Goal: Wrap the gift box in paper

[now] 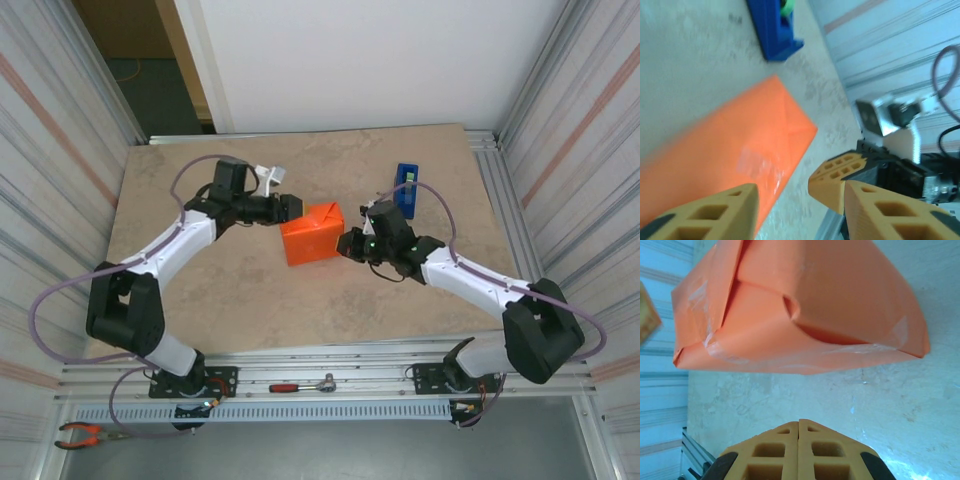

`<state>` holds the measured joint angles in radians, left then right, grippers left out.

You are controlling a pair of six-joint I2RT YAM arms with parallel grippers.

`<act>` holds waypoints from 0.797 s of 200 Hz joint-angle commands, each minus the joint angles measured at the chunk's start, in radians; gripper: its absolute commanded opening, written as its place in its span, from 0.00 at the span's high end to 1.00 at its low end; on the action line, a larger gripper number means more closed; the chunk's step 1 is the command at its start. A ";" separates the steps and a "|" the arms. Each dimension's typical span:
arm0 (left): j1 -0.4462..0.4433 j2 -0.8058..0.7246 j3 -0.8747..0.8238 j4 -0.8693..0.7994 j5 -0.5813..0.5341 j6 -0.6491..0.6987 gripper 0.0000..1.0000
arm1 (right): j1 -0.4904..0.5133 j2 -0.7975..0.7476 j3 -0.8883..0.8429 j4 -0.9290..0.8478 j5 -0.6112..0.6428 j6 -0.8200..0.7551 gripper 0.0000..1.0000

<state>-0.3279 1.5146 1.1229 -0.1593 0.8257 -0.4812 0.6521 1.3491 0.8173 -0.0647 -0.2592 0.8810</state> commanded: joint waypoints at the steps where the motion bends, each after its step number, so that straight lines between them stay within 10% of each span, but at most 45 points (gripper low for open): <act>1: 0.037 -0.093 -0.011 0.137 0.053 -0.118 0.36 | 0.008 -0.027 -0.012 -0.035 -0.020 -0.042 1.00; 12: 0.053 -0.126 -0.031 0.111 0.036 -0.095 0.02 | 0.017 -0.021 -0.010 -0.034 -0.031 -0.055 1.00; 103: 0.219 -0.479 -0.487 -0.095 -0.426 -0.091 0.01 | 0.125 0.191 0.114 0.108 -0.082 -0.082 1.00; 159: 0.219 -0.530 -0.577 -0.063 -0.470 -0.111 0.01 | 0.036 0.362 0.288 0.124 -0.127 -0.065 1.00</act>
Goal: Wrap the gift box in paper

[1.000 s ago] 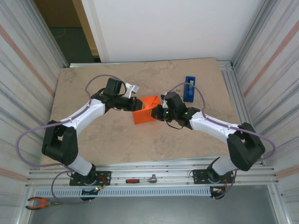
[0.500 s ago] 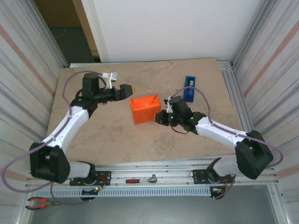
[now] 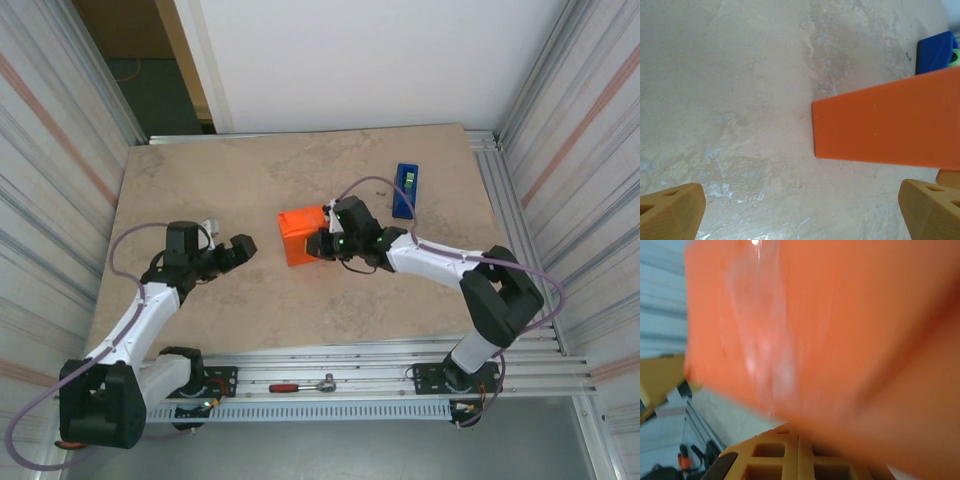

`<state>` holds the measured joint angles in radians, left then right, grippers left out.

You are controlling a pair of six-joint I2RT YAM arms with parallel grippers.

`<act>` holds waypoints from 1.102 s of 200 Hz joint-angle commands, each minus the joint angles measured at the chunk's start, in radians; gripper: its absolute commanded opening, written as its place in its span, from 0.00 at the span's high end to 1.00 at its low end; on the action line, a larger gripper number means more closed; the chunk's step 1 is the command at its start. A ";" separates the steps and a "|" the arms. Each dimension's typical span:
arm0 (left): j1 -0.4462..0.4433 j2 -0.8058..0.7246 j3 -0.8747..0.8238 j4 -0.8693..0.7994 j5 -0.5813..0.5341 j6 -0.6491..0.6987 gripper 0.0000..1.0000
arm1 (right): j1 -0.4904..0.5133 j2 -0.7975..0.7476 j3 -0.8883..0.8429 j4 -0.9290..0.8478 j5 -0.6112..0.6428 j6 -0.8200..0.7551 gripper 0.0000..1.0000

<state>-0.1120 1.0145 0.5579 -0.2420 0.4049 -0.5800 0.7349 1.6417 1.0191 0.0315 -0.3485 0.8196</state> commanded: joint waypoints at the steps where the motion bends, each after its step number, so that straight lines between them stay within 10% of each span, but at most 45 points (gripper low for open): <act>1: 0.003 -0.030 -0.012 0.021 -0.049 -0.009 0.01 | -0.050 0.074 0.091 0.028 -0.041 -0.003 1.00; 55: 0.003 0.023 0.032 0.045 -0.038 0.049 0.01 | -0.200 0.293 0.506 -0.009 -0.222 0.023 0.81; 84: 0.005 0.033 0.101 0.020 -0.063 0.107 0.01 | -0.249 0.169 0.427 -0.090 -0.163 -0.062 0.40; 98: 0.006 0.033 0.139 0.017 -0.121 0.140 0.01 | -0.303 0.087 0.342 -0.118 -0.121 -0.100 0.01; 160: 0.017 0.089 0.074 0.394 -0.534 0.523 0.01 | -0.564 -0.198 0.075 -0.279 0.252 -0.397 0.02; 220: 0.085 0.327 -0.104 0.772 -0.573 0.644 0.01 | -0.792 -0.331 -0.330 0.040 0.570 -0.541 0.02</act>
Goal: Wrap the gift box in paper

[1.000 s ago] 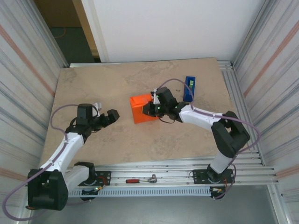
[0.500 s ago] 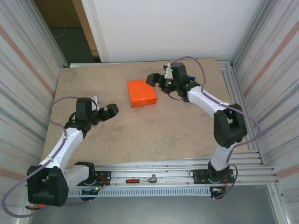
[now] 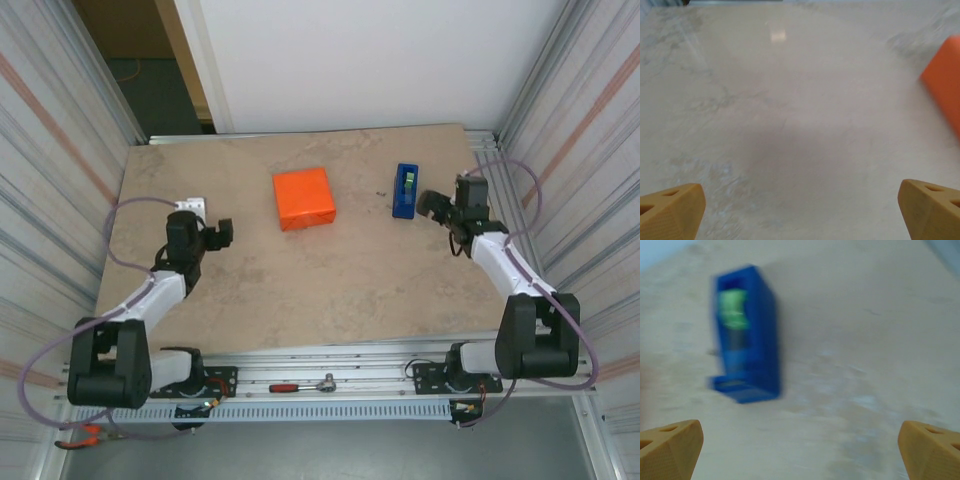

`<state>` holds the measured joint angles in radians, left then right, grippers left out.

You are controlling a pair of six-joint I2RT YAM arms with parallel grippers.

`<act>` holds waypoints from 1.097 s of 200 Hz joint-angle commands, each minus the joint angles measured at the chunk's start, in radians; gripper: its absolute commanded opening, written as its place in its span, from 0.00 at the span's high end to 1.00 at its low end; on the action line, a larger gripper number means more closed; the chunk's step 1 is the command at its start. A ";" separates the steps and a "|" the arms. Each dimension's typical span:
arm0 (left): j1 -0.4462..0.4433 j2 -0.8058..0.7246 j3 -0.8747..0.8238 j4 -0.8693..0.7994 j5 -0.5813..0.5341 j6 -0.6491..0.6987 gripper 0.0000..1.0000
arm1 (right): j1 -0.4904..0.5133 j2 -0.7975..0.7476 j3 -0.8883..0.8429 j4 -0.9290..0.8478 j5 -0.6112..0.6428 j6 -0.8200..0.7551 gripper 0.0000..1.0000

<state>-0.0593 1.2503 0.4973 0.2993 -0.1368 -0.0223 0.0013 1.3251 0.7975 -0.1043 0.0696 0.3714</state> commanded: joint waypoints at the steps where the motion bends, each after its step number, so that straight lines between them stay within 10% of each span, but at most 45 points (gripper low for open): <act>1: 0.033 0.099 -0.045 0.236 -0.031 0.087 0.01 | -0.060 -0.011 -0.112 0.189 0.153 -0.094 0.02; 64: 0.083 0.172 -0.052 0.359 0.239 0.066 0.01 | -0.015 0.150 -0.421 0.915 0.143 -0.233 0.02; 92: 0.084 0.280 -0.139 0.638 0.254 0.077 0.01 | -0.018 0.190 -0.393 0.895 0.103 -0.242 0.02; 219: 0.068 0.265 -0.078 0.481 0.263 0.093 0.01 | -0.030 0.213 -0.390 0.907 0.016 -0.264 0.02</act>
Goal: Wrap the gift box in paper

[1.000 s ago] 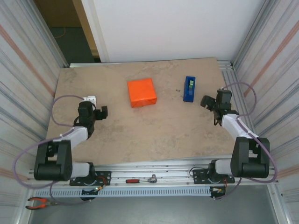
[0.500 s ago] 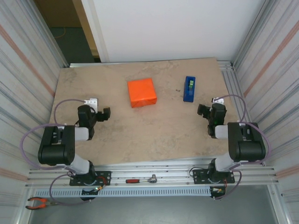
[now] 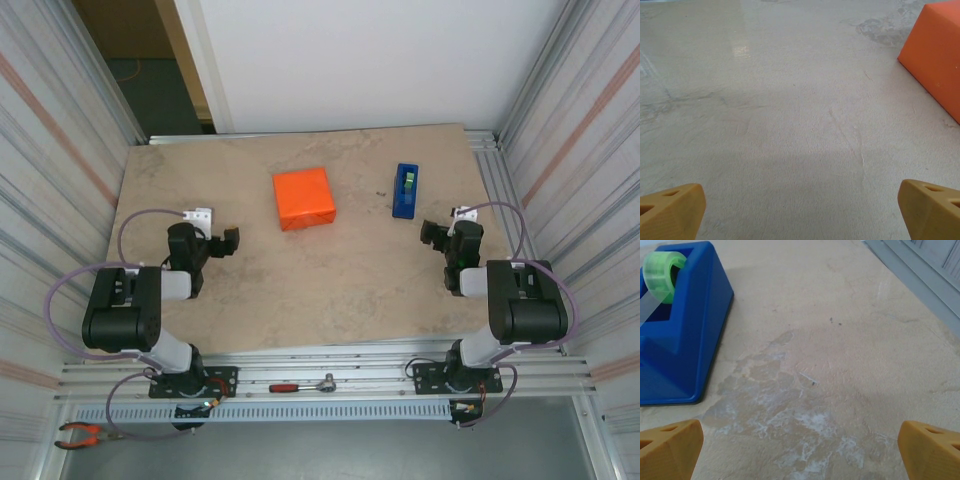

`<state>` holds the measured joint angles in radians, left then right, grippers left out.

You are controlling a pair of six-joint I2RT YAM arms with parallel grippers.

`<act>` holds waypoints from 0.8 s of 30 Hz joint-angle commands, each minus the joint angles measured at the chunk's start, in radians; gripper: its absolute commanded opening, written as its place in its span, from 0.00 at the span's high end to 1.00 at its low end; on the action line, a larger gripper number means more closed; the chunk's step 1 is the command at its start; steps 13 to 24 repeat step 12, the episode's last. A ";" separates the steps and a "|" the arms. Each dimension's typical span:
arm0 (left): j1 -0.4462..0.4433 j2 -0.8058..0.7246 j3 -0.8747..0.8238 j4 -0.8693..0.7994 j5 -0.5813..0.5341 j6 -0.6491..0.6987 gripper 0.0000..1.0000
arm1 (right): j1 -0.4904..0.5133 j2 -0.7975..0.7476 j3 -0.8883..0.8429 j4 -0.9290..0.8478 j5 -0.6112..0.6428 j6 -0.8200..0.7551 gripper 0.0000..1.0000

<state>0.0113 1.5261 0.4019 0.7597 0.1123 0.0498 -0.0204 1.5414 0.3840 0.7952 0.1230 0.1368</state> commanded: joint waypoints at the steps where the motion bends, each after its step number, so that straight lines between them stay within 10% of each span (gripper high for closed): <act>1: -0.002 -0.012 0.017 0.021 0.013 0.021 0.01 | -0.008 -0.004 0.023 0.007 -0.037 -0.030 0.02; 24: -0.002 -0.013 0.017 0.020 0.011 0.021 0.01 | -0.006 -0.001 0.020 0.012 -0.053 -0.040 0.02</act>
